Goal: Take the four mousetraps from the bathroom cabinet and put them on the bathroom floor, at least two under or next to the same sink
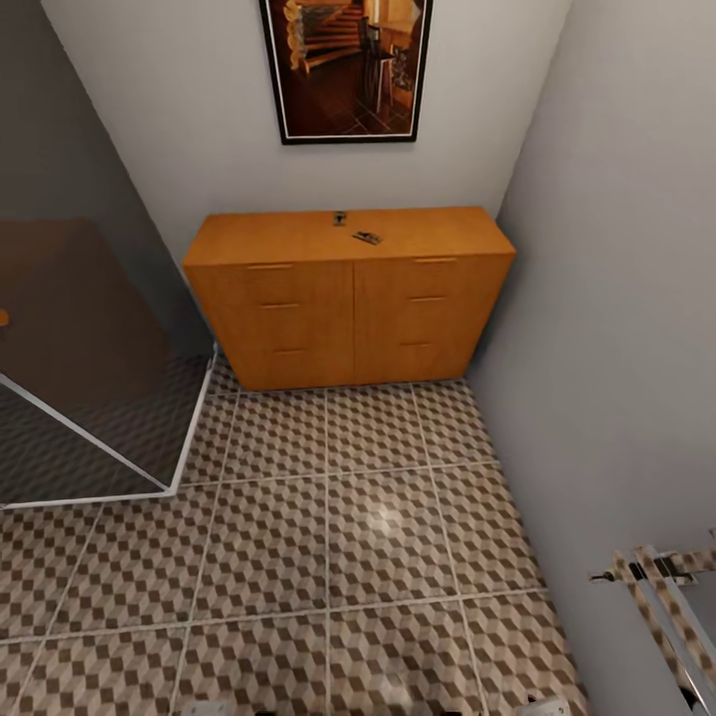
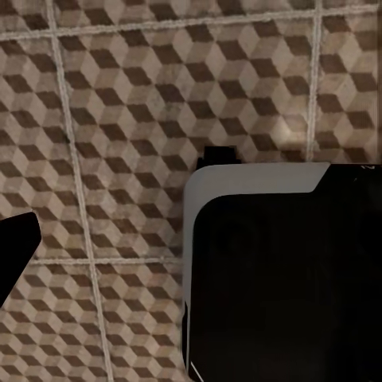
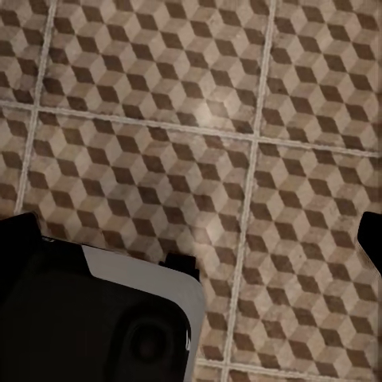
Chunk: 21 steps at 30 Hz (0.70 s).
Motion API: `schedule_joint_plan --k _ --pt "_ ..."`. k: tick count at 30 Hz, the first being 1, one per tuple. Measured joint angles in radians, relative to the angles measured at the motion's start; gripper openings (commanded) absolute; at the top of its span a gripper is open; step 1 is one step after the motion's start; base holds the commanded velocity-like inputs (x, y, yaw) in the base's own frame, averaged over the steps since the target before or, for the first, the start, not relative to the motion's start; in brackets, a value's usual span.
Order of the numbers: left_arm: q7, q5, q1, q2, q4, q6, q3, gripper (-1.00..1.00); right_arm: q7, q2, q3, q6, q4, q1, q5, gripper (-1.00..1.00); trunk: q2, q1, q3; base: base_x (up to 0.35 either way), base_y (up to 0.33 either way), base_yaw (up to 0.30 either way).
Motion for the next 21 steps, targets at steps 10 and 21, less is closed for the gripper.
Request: schedule_joint_plan --k 10,21 --pt "0.000 0.000 0.000 0.000 0.000 0.000 0.000 1.00 0.000 0.000 0.000 0.000 0.000 0.000 0.000 1.00 0.000 0.000 0.000 0.147 -0.104 0.005" --pt "0.000 0.000 0.000 0.000 0.000 0.000 0.000 1.00 0.000 0.000 0.000 0.000 0.000 0.000 0.000 1.00 0.000 0.000 0.000 0.147 -0.050 0.093"
